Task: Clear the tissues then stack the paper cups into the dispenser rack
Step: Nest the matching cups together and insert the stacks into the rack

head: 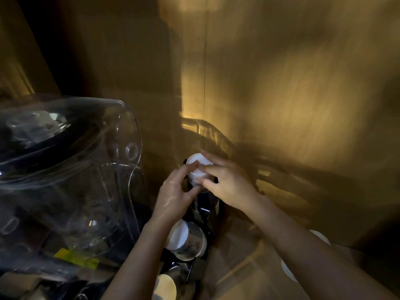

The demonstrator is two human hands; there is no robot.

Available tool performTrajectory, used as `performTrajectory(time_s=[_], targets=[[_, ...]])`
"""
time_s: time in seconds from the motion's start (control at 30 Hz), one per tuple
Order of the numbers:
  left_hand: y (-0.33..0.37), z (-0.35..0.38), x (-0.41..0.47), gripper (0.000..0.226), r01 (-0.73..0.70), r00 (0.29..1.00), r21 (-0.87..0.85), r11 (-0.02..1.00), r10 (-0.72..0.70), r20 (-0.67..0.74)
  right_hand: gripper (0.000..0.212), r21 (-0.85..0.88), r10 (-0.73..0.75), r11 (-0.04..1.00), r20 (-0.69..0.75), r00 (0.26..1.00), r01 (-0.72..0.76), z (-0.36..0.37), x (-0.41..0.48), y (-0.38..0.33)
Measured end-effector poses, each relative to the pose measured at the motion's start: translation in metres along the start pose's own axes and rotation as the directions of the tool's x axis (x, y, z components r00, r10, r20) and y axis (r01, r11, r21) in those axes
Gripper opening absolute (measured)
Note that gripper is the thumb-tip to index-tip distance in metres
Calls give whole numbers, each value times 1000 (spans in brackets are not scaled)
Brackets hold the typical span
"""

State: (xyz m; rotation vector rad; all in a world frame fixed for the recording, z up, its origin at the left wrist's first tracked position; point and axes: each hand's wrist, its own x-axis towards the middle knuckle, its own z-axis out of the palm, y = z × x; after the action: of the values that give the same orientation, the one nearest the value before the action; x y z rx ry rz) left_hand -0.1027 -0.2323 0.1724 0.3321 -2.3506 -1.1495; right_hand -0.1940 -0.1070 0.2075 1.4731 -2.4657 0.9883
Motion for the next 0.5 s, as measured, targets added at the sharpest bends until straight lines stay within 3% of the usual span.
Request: performTrajectory(time_s=[0.3,0.43,0.5], targets=[[6,2,7,43,34,999,47,998,-34,19,38,-118,-23,993,71,997,32,-9,4,5],[25,-16,17,55,159,954,79,984,-174,243,41,-169,-14,985,128,992,36,-21,0,2],[40,-27,25,71,165,907,269,949,-253,337,39,-104,24,994,87,996,-15,-36,-1,0]])
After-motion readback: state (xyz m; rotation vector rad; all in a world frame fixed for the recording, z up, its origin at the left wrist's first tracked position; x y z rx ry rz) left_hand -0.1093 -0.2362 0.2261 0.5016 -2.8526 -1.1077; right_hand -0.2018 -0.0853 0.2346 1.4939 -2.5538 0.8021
